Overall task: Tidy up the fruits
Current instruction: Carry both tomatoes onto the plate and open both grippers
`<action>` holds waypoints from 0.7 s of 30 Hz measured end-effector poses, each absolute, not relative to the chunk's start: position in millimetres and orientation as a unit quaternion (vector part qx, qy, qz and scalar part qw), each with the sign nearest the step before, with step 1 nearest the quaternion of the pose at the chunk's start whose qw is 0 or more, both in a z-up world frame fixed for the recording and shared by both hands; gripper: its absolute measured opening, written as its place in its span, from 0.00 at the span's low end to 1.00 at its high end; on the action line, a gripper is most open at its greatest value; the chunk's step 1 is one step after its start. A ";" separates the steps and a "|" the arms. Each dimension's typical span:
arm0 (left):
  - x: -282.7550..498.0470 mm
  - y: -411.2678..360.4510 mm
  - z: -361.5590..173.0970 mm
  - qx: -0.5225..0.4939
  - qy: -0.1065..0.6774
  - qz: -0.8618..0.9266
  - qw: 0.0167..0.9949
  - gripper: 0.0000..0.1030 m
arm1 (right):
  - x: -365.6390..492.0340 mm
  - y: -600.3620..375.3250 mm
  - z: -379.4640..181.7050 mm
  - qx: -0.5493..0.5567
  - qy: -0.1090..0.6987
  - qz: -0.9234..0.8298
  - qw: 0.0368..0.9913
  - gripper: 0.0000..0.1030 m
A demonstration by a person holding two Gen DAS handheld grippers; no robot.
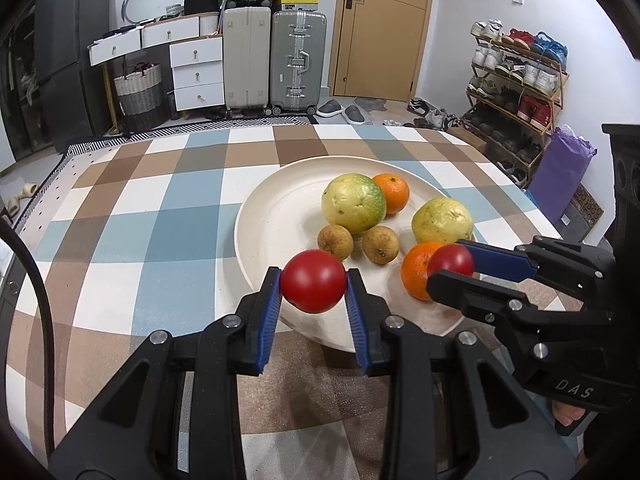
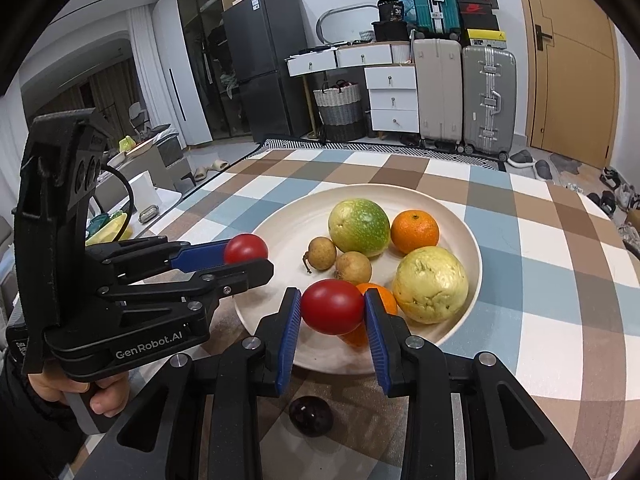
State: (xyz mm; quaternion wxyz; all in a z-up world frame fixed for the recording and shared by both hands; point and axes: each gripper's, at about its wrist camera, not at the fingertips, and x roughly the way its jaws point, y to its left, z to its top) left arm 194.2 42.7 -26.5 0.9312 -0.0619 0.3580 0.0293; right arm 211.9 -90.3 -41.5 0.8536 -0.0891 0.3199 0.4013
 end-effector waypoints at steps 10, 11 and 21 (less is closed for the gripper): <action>193.2 42.9 -31.2 -0.060 0.361 0.032 0.930 0.28 | 211.3 -90.2 -42.6 -0.095 0.314 0.391 0.860 0.40; 193.0 43.0 -31.2 -0.060 0.360 0.033 0.930 0.28 | 211.1 -90.8 -42.2 -0.094 0.313 0.390 0.861 0.40; 188.0 43.2 -31.7 -0.060 0.360 0.037 0.930 0.36 | 207.6 -95.3 -41.2 -0.096 0.305 0.388 0.864 0.47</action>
